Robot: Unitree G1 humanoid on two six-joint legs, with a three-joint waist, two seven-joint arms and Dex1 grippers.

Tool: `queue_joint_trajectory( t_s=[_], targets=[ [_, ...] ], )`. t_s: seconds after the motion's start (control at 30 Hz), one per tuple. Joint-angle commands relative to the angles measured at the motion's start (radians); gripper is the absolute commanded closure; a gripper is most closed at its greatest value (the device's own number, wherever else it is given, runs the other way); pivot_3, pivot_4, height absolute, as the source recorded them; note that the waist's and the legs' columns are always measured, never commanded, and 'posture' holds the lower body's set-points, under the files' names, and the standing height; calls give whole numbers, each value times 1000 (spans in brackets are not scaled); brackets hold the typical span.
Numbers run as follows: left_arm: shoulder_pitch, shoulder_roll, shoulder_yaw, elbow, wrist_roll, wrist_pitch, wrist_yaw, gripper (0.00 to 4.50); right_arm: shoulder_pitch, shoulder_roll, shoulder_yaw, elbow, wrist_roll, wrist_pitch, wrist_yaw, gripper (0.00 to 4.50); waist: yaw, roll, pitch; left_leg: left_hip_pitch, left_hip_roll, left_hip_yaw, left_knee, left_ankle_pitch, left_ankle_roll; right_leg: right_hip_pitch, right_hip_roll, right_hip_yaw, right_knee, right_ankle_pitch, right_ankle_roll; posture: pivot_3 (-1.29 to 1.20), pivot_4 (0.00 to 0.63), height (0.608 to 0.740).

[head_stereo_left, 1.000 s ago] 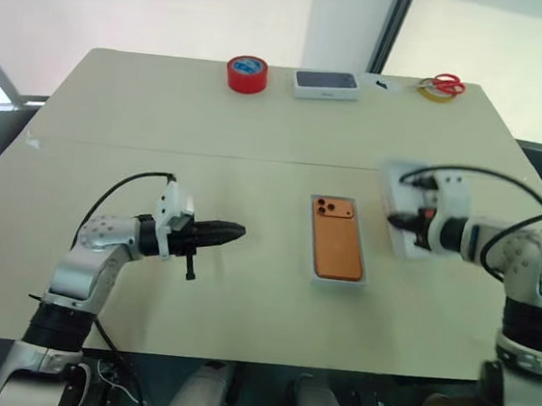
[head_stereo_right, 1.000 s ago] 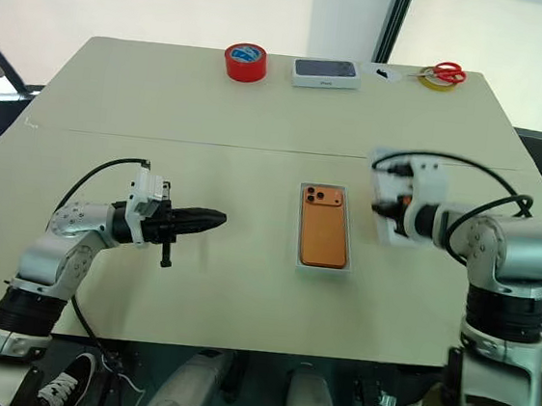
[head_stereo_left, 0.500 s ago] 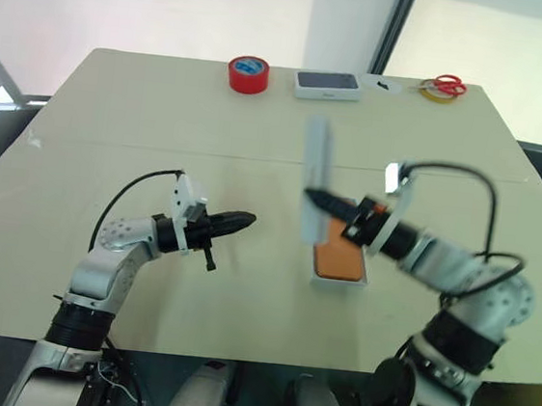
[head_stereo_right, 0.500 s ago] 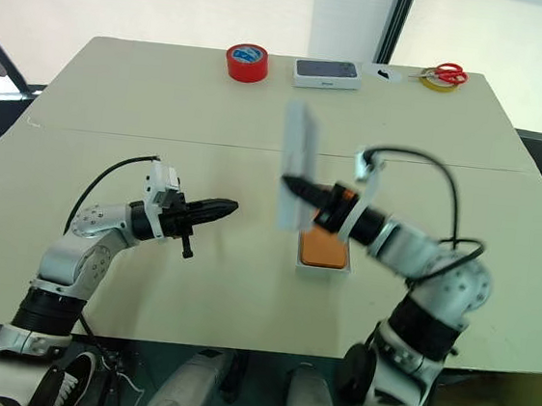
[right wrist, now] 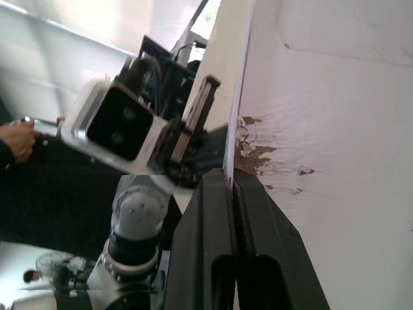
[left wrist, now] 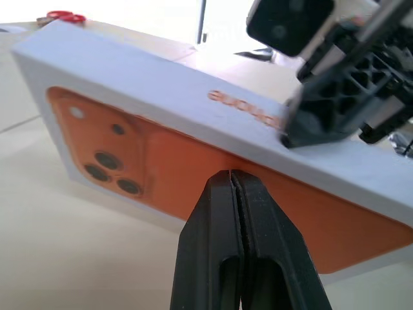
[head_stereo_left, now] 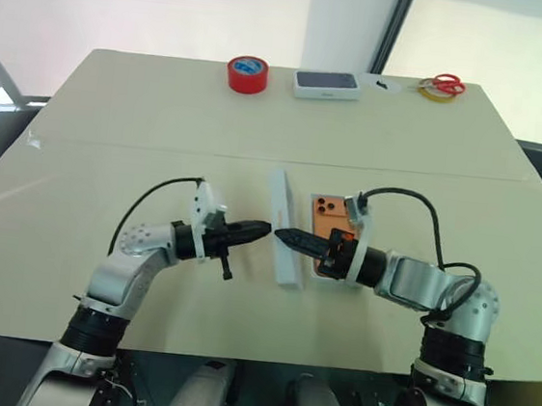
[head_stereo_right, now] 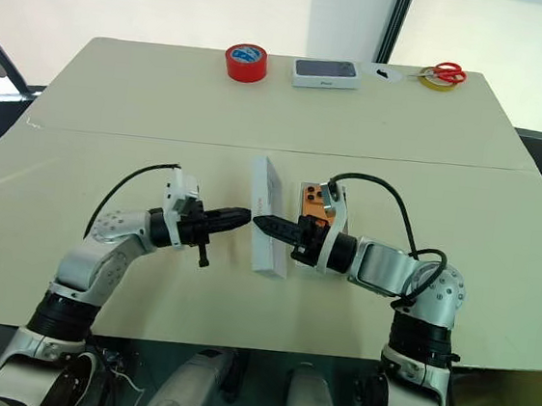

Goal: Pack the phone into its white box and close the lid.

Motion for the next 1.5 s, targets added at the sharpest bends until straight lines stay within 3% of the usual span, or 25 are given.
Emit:
queue_joint_trajectory(
  t_s=[0.03,0.27,0.37,0.47,0.6,0.83,1.0,1.1,1.23,1.5],
  targets=[
    [5,-20,-35,-14,20,-37,2,4448,-9,-44,39,24,60,-67,-43,4500,1,0,0,0,0,0,0,0,0,0,0,0,0,0,0,0,150,736],
    [-28,-84,-80,85,68,-90,6,4448,19,-129,92,7,20,-146,-26,4500,4,0,-1,0,0,0,1,0,0,1,0,0,0,0,0,0,150,736],
    [-45,-109,-90,110,81,-105,7,4448,26,-142,95,26,78,-175,-23,4500,4,0,-1,0,0,0,1,0,1,2,0,-1,-1,0,0,0,150,736],
    [-76,-144,-95,148,89,-107,14,4500,38,-184,102,14,66,-180,0,3574,6,0,-1,0,0,0,1,0,1,2,0,-1,-1,0,0,0,150,736],
    [-106,-188,-106,189,100,-114,19,4500,37,-300,90,6,-49,-183,104,1617,5,0,-1,0,0,0,2,0,1,2,0,-1,-1,0,0,0,150,736],
    [-195,-295,-112,318,120,-141,49,4500,92,-518,30,-38,-214,-208,319,1617,7,-1,-1,-1,0,-1,4,0,2,5,-1,-3,-3,0,0,0,150,736],
    [-179,-267,-119,312,139,-144,19,4500,134,-588,55,-121,-450,-349,485,1617,-4,-1,-1,-1,0,-1,4,0,3,8,0,-3,-3,0,1,0,150,736],
    [-159,-227,-108,282,134,-129,2,4500,149,-565,82,-156,-568,-431,522,2529,-1,-1,-1,-1,1,-1,4,0,2,8,1,-3,-2,0,1,0,150,736],
    [-131,-162,-91,209,114,-93,-16,4500,183,-598,201,-202,-854,-621,596,4461,5,-1,-1,-1,1,-1,4,-1,2,4,0,-3,-3,0,1,0,150,736],
    [-35,38,-126,59,119,35,-104,4500,214,-597,278,-204,-1106,-806,740,4461,3,0,-1,0,0,-1,3,-1,2,4,0,-3,-3,0,1,0,150,736]
  ],
)
